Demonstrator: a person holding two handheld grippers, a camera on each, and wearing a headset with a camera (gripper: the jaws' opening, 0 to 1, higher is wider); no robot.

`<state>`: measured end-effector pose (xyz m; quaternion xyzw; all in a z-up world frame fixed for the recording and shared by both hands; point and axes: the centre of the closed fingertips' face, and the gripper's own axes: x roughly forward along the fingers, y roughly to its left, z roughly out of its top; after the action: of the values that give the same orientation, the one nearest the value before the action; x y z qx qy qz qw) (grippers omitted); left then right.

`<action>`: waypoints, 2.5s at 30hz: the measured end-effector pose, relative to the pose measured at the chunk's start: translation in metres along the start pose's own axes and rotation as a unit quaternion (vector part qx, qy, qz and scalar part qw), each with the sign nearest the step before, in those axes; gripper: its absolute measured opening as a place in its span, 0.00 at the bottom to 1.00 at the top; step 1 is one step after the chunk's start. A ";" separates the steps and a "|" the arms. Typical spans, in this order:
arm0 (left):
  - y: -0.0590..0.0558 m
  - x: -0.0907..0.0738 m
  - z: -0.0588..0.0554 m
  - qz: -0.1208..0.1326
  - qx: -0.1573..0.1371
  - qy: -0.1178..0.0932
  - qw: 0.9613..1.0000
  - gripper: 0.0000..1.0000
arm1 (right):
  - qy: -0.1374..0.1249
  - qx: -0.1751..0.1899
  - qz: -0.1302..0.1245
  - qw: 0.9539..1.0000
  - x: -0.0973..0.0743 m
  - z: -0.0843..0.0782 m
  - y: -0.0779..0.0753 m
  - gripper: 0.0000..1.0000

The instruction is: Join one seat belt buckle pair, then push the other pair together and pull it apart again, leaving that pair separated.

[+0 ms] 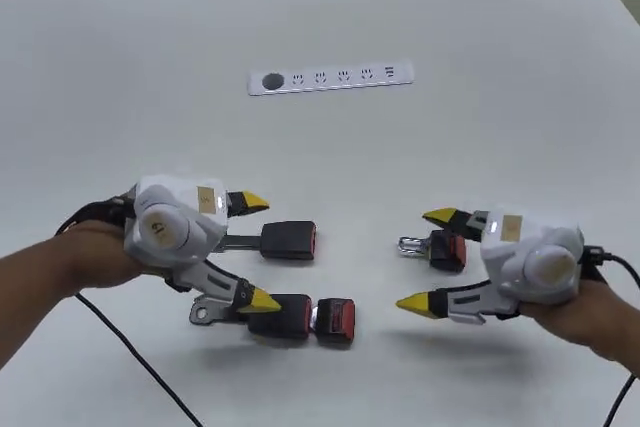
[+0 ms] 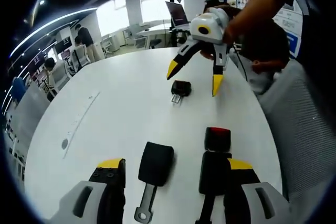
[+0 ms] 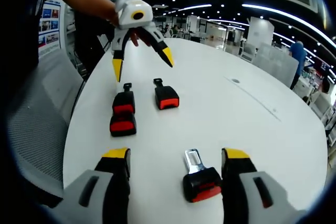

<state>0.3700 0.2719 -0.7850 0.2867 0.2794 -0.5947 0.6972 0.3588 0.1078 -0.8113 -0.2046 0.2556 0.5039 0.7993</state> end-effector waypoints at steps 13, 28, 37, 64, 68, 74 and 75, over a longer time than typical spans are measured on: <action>0.029 0.028 -0.021 -0.013 0.017 0.033 0.999 0.74 | 0.045 0.046 0.020 0.998 -0.008 -0.041 -0.035 0.67; 0.025 0.052 -0.036 -0.049 0.000 0.040 0.998 0.62 | 0.064 0.047 0.065 0.995 0.005 -0.045 -0.019 0.58; 0.023 0.058 -0.044 -0.065 0.014 0.057 0.996 0.50 | 0.078 0.011 0.082 0.993 0.005 -0.050 -0.017 0.49; 0.021 0.057 -0.038 -0.088 0.056 0.059 0.993 0.35 | 0.047 -0.014 0.105 0.993 0.002 -0.057 -0.024 0.37; 0.021 0.056 -0.039 -0.088 0.053 0.058 0.993 0.35 | 0.039 -0.008 0.103 0.994 0.002 -0.056 -0.024 0.37; 0.020 0.055 -0.040 -0.087 0.052 0.063 0.993 0.35 | 0.028 0.000 0.100 0.995 0.002 -0.054 -0.024 0.37; 0.020 0.055 -0.041 -0.087 0.052 0.064 0.993 0.35 | 0.028 0.000 0.099 0.995 0.002 -0.054 -0.024 0.37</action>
<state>0.3955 0.2673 -0.8516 0.3345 0.3163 -0.6473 0.6075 0.3706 0.0682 -0.8534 -0.1918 0.2967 0.5748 0.7381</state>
